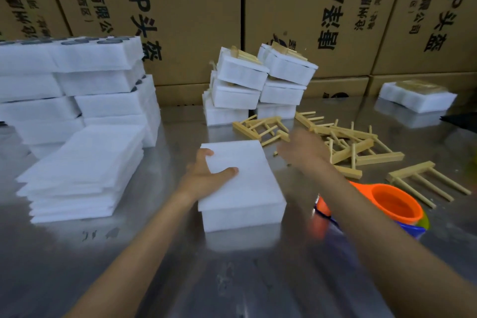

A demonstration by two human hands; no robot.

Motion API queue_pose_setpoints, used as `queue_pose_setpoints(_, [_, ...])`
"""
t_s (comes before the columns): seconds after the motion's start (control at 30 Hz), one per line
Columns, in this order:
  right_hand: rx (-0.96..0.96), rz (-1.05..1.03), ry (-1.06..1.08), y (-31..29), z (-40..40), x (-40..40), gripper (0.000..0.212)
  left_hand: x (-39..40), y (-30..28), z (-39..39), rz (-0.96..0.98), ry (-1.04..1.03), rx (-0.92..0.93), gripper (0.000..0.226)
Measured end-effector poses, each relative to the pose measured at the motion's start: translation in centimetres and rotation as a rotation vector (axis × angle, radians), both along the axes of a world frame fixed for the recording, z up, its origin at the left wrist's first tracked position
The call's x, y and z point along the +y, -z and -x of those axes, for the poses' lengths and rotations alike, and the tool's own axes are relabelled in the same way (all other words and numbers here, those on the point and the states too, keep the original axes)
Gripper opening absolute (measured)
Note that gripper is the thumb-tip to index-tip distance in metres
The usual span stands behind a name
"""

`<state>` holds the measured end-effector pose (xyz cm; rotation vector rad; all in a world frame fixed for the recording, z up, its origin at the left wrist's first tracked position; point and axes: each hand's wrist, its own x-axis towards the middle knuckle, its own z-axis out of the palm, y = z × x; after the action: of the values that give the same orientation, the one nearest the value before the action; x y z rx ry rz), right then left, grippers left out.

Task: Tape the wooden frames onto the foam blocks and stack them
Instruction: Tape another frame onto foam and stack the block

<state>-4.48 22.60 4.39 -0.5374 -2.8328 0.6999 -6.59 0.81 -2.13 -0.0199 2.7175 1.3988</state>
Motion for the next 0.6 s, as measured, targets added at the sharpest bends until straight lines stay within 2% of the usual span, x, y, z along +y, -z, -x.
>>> queue_pose_setpoints(0.13, [-0.465, -0.341, -0.018, -0.1, 3.7, 4.7, 0.036, -0.2, 0.3, -0.3, -0.031, -0.003, 0.034, 0.07])
queue_pose_setpoints(0.2, [-0.609, -0.445, -0.044, 1.4, 4.3, 6.1, 0.051, -0.2, 0.5, -0.3, -0.033, -0.005, 0.045, 0.069])
queue_pose_setpoints(0.23, [-0.596, -0.461, -0.037, 2.1, 4.3, 6.6, 0.051, -0.2, 0.5, -0.3, -0.034, -0.007, 0.045, 0.069])
queue_pose_setpoints(0.33, [-0.338, -0.534, -0.052, 1.8, 4.3, 6.9, 0.015, -0.1, 0.6, -0.2, -0.055, 0.001, 0.04, 0.067])
queue_pose_setpoints(0.37, [-0.247, -0.554, -0.068, 0.8, 4.6, 6.6, 0.013, -0.2, 0.6, -0.2, -0.066, 0.009, 0.035, 0.067])
queue_pose_setpoints(0.43, [-0.077, -0.494, -0.121, -1.9, 5.3, 5.1, 0.02, -0.1, 0.6, -0.3, -0.098, 0.013, 0.013, 0.063])
queue_pose_setpoints(0.5, [0.047, -0.335, -0.203, -5.0, 5.6, 2.3, 0.03, 0.2, 0.5, -0.4, -0.159, -0.031, -0.001, 0.051])
queue_pose_setpoints(0.6, [0.069, -0.161, -0.365, -7.7, 4.9, -2.9, 0.032, 0.5, 0.4, -0.5, -0.432, -0.158, -0.053, 0.041])
